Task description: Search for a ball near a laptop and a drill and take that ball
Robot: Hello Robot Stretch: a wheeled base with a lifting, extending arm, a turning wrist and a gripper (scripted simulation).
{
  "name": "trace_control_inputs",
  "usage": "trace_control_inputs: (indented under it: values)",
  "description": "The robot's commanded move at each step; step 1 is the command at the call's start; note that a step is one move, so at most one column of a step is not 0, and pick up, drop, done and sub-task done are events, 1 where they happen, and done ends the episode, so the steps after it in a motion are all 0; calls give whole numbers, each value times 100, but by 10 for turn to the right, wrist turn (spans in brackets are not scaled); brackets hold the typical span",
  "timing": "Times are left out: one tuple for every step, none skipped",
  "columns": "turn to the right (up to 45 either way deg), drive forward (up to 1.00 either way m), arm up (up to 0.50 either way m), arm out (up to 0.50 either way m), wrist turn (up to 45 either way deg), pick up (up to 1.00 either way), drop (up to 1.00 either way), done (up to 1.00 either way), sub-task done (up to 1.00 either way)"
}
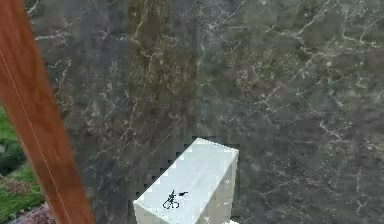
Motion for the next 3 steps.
trace_control_inputs:
  values:
    - [450,0,0,0,0,0,0,0,0]
    - [450,0,0,0,0,0,0,0,0]
    - [270,0,0,0,0,0,0,0,0]
